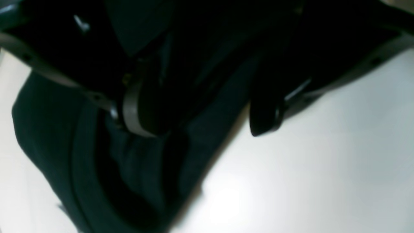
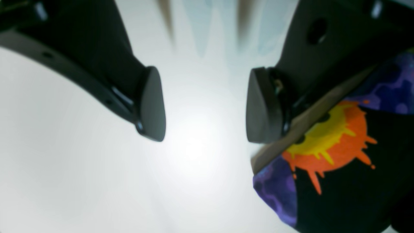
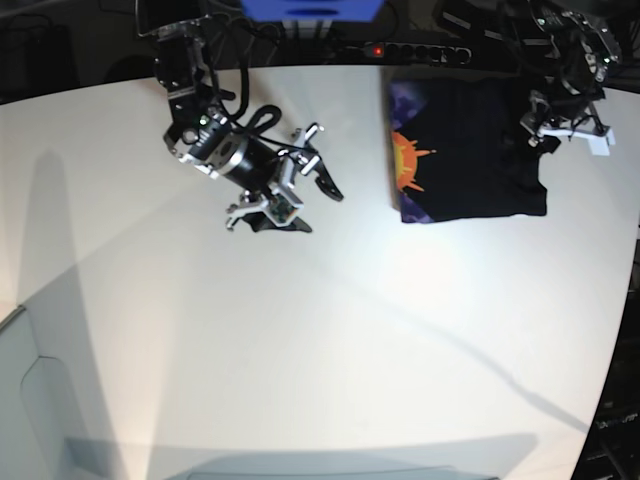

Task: Fold the T-shirt properly
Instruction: 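Grasp the folded shirt's edge with the left gripper, then drag the folded shirt toward the table center with the left gripper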

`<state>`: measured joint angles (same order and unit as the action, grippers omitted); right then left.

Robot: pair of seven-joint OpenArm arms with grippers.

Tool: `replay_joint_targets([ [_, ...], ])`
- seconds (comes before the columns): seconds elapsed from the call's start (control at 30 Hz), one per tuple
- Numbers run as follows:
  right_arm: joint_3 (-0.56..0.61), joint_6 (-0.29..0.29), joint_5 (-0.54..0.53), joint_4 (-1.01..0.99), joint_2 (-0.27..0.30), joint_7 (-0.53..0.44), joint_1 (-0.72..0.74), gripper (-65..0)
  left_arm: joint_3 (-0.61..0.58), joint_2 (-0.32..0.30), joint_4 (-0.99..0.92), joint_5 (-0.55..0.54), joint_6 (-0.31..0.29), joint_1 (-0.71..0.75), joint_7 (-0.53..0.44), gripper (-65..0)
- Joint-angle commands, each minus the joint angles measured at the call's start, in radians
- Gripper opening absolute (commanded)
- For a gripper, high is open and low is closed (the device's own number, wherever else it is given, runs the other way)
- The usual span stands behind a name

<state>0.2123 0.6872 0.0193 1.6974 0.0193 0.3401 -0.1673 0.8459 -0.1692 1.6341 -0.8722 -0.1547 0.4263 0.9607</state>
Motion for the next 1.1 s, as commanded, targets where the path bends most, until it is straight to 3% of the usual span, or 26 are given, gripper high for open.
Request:
replay_joint_targets([
  [0.0, 0.0, 0.011, -0.02, 0.016, -0.003, -0.029, 0.008, -25.2, -0.003, -0.016, 0.013, -0.015, -0.006, 0.004, -0.007, -23.1],
  [0.33, 0.0, 0.011, -0.02, 0.016, 0.0, -0.029, 0.01, -25.2, -0.041, -0.016, -0.03, -0.014, -0.006, -0.033, -0.007, -23.0],
  [0.53, 0.0, 0.011, -0.02, 0.016, 0.0, -0.029, 0.01, -25.2, -0.069, -0.006, -0.07, 0.132, -0.006, -0.086, -0.007, -23.0],
  [0.77, 0.0, 0.011, -0.02, 0.016, 0.0, -0.029, 0.012, -25.2, -0.13, -0.013, -0.061, 0.146, -0.006, -0.09, -0.009, -23.5],
  [0.87, -0.003, 0.011, -0.02, 0.014, 0.001, -0.029, 0.019, -25.2, -0.13, -0.014, -0.064, 0.147, -0.006, -0.093, -0.009, -30.6],
  [1.07, -0.006, 0.011, -0.02, -0.012, 0.003, -0.029, 0.033, -25.3, -0.152, -0.016, -0.071, 0.15, -0.006, -0.142, -0.007, -58.5],
])
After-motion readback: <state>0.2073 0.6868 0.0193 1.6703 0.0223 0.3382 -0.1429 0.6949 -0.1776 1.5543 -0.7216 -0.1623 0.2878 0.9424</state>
